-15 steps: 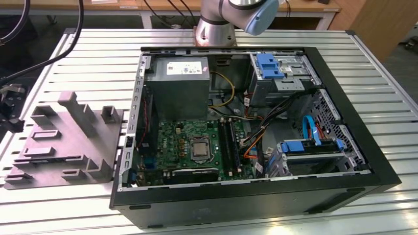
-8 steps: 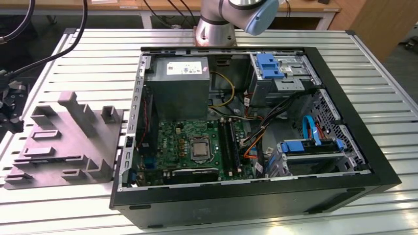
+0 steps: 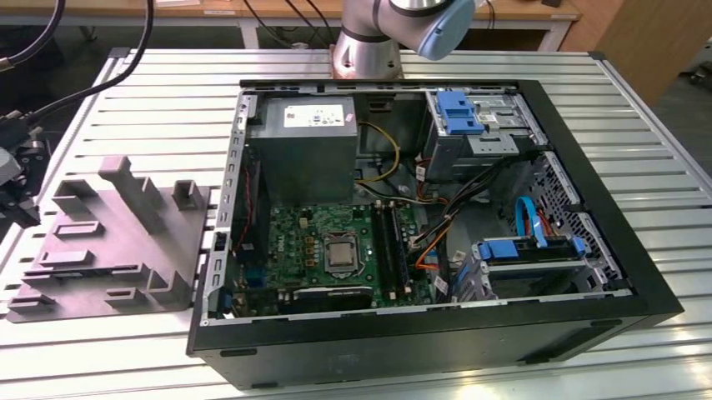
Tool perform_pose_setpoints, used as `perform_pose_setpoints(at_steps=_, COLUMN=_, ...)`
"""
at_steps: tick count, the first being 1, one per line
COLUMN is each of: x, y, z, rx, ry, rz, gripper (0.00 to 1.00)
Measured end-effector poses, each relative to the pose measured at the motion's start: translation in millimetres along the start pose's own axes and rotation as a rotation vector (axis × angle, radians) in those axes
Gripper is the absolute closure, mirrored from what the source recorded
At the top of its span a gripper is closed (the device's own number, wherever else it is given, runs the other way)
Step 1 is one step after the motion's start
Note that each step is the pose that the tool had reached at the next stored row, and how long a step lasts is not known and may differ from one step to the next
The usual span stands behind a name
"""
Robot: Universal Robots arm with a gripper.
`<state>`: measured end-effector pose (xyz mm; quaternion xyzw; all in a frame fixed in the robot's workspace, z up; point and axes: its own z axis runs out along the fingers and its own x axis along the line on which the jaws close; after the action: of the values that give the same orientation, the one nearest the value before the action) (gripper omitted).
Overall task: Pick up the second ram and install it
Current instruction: 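Pick up the second ram and move it above second insertion slot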
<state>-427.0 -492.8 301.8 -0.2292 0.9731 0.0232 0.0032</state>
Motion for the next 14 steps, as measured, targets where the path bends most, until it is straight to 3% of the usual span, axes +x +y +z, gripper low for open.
perform_pose_setpoints(at_steps=14, x=0.0, y=-0.1, z=2.3, rx=-0.0043, ry=0.0111, rz=-0.254, gripper=0.9)
